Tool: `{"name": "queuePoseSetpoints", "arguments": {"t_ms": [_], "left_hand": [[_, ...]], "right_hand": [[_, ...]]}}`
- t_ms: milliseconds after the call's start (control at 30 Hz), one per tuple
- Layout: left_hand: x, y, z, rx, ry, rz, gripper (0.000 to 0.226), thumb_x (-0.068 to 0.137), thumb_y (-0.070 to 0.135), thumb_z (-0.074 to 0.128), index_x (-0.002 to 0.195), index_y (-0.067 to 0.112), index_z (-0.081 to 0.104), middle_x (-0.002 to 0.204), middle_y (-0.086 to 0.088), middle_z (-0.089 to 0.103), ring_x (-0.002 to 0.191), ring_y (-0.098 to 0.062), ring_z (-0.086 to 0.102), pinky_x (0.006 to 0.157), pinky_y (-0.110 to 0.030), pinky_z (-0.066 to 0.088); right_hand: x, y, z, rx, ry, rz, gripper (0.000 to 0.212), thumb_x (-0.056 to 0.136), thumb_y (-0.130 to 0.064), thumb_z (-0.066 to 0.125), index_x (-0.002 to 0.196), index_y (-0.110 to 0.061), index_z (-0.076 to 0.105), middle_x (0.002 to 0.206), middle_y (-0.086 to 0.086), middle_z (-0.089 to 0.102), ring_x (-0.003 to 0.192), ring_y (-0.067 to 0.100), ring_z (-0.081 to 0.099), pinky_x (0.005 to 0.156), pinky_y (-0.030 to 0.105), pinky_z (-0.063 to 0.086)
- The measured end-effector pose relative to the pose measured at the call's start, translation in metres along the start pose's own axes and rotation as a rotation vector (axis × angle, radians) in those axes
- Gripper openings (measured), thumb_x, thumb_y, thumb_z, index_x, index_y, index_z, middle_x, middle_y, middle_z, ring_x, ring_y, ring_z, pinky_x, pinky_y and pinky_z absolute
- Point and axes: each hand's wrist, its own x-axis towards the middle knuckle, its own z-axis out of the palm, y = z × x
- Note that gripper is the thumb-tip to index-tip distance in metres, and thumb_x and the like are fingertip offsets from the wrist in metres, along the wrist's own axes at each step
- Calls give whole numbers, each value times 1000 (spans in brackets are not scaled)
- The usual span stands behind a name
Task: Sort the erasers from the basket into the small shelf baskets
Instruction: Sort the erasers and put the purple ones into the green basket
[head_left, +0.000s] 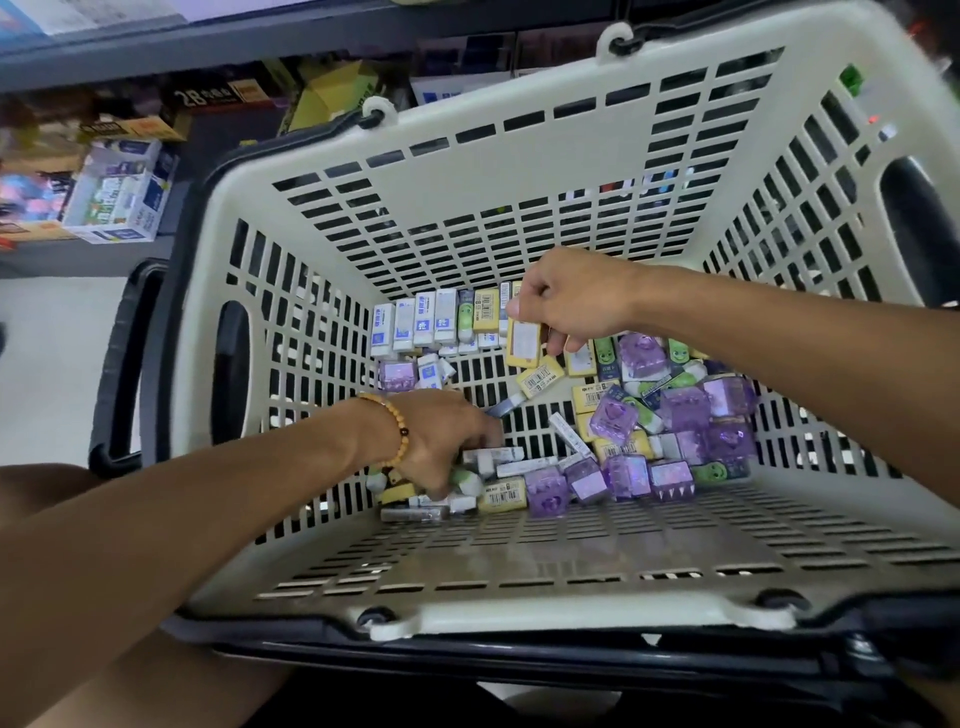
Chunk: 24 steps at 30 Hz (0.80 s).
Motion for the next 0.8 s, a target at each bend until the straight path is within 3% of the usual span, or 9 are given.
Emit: {"name": "queuePoseSetpoints", "arguments": {"t_ms": [100, 167, 233, 300, 400, 500, 567, 633, 800], "left_hand": [[-1, -4, 10, -147, -36, -31, 88, 68, 19, 84, 140, 36, 36, 143, 2, 45, 121, -21, 51, 89, -22, 40], [0, -4, 15, -167, -43, -39, 99, 68, 19, 84, 145, 43, 26, 154, 5, 33, 133, -20, 43, 97, -25, 37], [7, -6, 18, -263, -63, -48, 100, 68, 14, 83, 142, 50, 27, 153, 5, 34, 119, -14, 53, 89, -18, 46], [13, -10, 18, -364, -68, -61, 98, 67, 8, 82, 137, 56, 33, 148, 2, 40, 92, -2, 58, 63, -8, 50], [15, -10, 21, -405, -113, -82, 97, 68, 8, 81, 129, 65, 31, 147, 5, 38, 90, -7, 61, 63, -17, 54], [13, -8, 22, -394, -10, -49, 87, 68, 17, 82, 134, 54, 38, 140, 5, 49, 85, 4, 56, 56, -5, 45], [11, -4, 18, -414, -26, -47, 86, 70, 20, 81, 135, 53, 35, 142, 6, 46, 91, -1, 56, 66, -11, 45], [9, 2, 15, -429, -73, -52, 85, 73, 24, 80, 136, 54, 30, 147, 5, 40, 107, -13, 55, 82, -26, 45], [4, 15, 22, -418, 81, -31, 82, 76, 35, 79, 141, 49, 31, 151, 5, 39, 132, -20, 43, 107, -35, 37]], "right_hand": [[-1, 1, 0, -6, -1, -4, 24, 101, -37, 49, 88, -19, 60, 113, 10, 68, 73, 11, 72, 58, 22, 55], [0, 1, 0, -11, 0, 0, 26, 101, -37, 49, 89, -18, 61, 112, 10, 69, 73, 11, 72, 58, 22, 55], [1, 1, 0, -11, 0, 8, 28, 101, -37, 49, 95, -13, 63, 114, 11, 68, 74, 13, 72, 62, 25, 57], [1, 2, 0, -7, 1, 9, 30, 101, -37, 50, 98, -10, 64, 116, 11, 67, 72, 12, 72, 60, 23, 57], [1, 4, 1, -14, -7, 14, 31, 101, -37, 49, 98, -9, 64, 112, 13, 69, 76, 15, 73, 57, 21, 55], [1, 4, 1, -23, -11, 21, 33, 101, -38, 49, 100, -8, 63, 110, 15, 70, 80, 20, 73, 60, 23, 56], [2, 4, 2, -32, -11, 21, 37, 101, -37, 48, 103, -4, 63, 113, 16, 69, 81, 21, 74, 65, 28, 58], [2, 5, 3, -30, -10, 23, 40, 101, -37, 48, 106, 0, 63, 117, 15, 68, 77, 17, 73, 66, 29, 59], [1, 5, 4, -47, 4, 24, 47, 101, -37, 48, 112, 7, 60, 107, 0, 67, 62, 3, 70, 50, 16, 53]]}}
